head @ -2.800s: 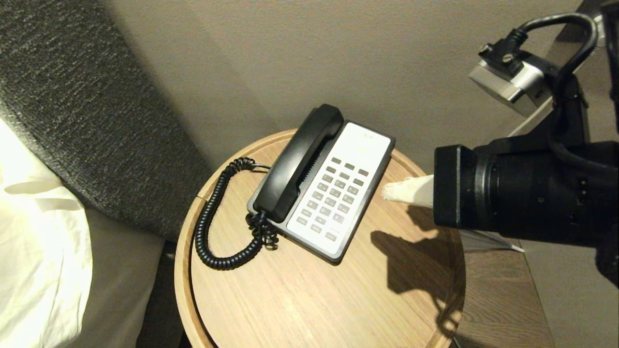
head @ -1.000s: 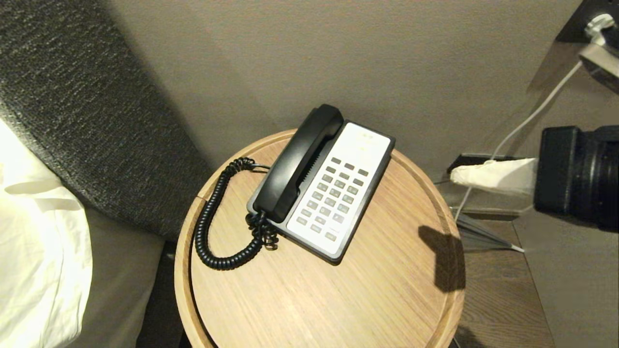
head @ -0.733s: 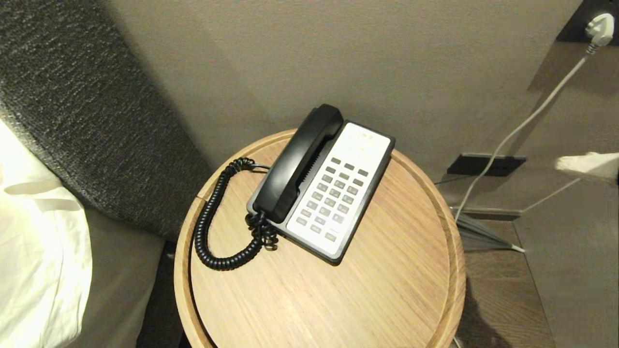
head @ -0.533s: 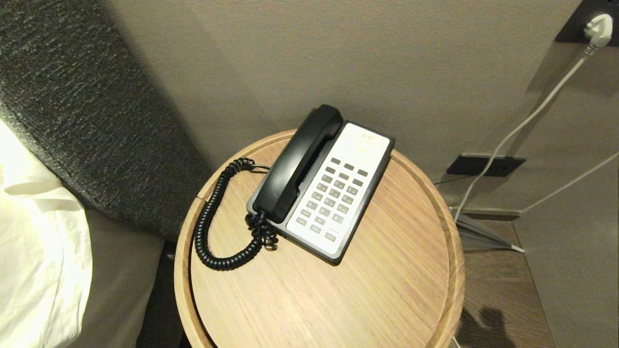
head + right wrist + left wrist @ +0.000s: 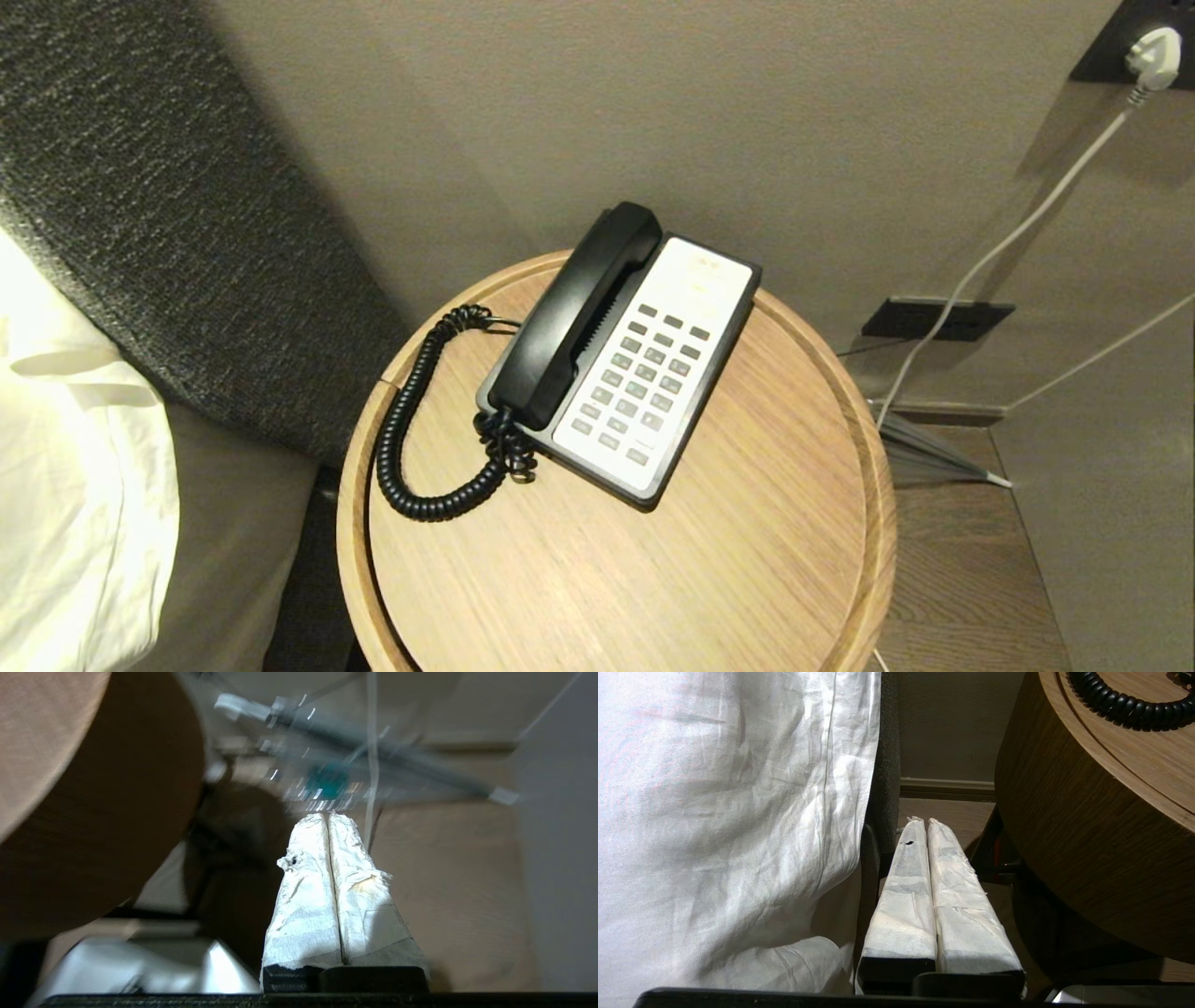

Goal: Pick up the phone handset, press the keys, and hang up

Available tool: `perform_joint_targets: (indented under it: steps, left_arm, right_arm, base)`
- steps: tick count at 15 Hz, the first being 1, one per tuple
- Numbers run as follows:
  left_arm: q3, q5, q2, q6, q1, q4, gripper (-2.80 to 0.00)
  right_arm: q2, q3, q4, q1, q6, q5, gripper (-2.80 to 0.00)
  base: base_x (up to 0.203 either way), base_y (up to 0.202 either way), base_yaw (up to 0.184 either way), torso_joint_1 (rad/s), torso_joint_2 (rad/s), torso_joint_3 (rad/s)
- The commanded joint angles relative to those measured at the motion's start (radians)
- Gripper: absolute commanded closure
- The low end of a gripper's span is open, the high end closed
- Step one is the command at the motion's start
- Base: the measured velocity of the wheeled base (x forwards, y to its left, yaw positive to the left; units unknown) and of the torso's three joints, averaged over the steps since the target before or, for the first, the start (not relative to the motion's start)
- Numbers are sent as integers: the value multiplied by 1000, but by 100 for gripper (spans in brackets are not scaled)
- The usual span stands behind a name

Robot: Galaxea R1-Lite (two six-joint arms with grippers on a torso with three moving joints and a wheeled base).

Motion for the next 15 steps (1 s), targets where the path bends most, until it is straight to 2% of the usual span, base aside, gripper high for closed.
perform_joint_targets:
  steps: [1,4,6,10,15]
  left_arm:
    - [37,0,2,-1,0,-1,0]
    - [37,0,2,-1,0,-1,0]
    - [37,0,2,0,0,-1,0]
    - [37,0,2,1,0,-1,0]
    - [37,0,2,-1,0,-1,0]
  right_arm:
    - [-123,91,-41,-7,-3,-40,0]
    - [-169,135,-112,-8,-8,-70,0]
    - [-170,133,-85,-8,-57,-64,0]
    - [-170,133,-83,-8,-82,-56,0]
    - [-171,131,-82,-8,-74,-57,0]
  base:
    - [0,0,0,0,0,0]
    - [0,0,0,0,0,0]
    - [0,0,0,0,0,0]
    - [0,0,0,0,0,0]
    - [0,0,0,0,0,0]
